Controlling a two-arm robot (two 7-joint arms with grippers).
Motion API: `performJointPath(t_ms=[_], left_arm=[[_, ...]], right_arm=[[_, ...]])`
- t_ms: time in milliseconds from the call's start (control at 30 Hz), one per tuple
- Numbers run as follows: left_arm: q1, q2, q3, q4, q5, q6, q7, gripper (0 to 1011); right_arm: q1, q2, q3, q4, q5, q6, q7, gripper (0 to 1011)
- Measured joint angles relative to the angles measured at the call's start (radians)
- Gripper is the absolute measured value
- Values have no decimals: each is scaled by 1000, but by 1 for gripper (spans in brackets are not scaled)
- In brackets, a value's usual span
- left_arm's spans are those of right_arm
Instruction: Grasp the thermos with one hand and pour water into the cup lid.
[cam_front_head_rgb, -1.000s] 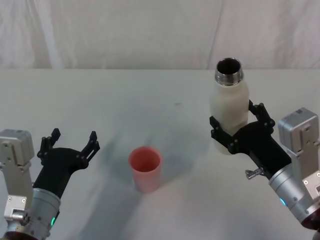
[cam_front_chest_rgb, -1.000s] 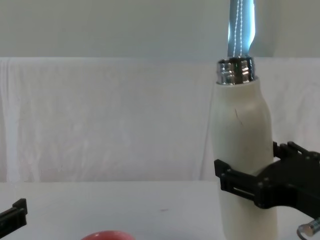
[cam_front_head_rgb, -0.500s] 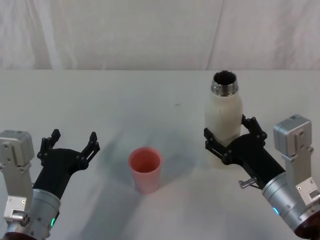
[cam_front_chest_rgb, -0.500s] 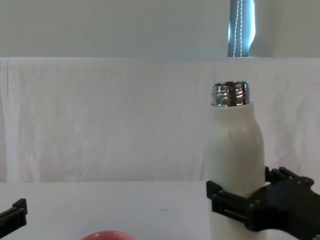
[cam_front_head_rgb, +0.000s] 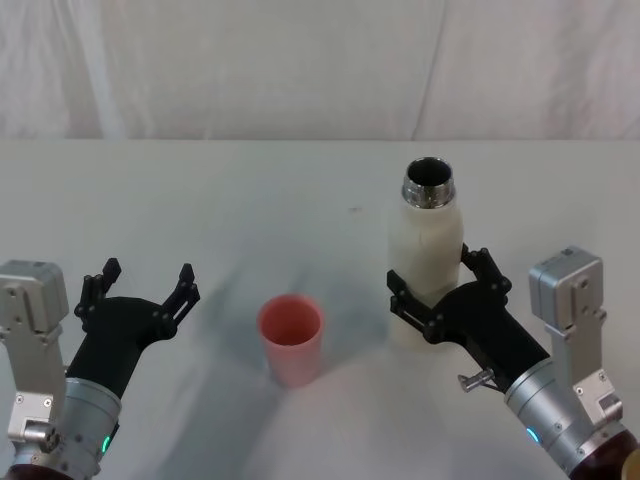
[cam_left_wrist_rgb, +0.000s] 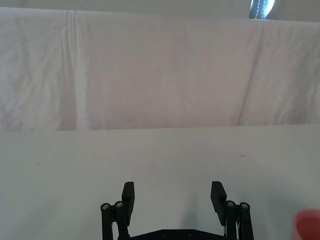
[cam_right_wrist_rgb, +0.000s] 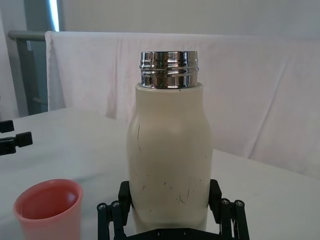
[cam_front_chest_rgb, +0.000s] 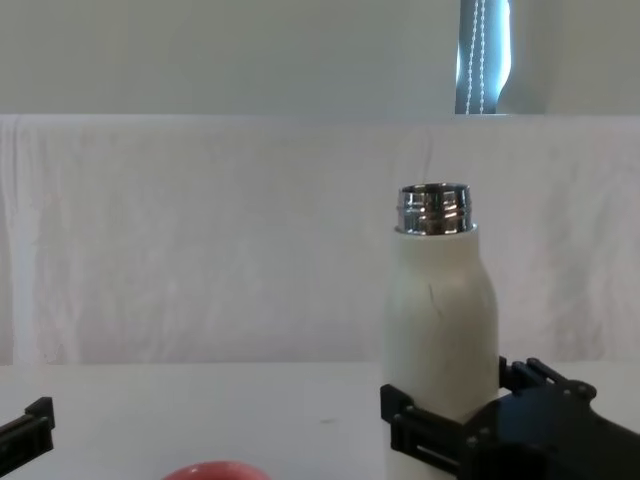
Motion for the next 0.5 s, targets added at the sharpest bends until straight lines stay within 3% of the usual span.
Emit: performJointPath(t_ms=[500], left_arm=[[0, 0, 0, 0, 0, 0, 0, 1001]], right_arm=[[15, -21, -13, 51, 36, -57, 7, 951]])
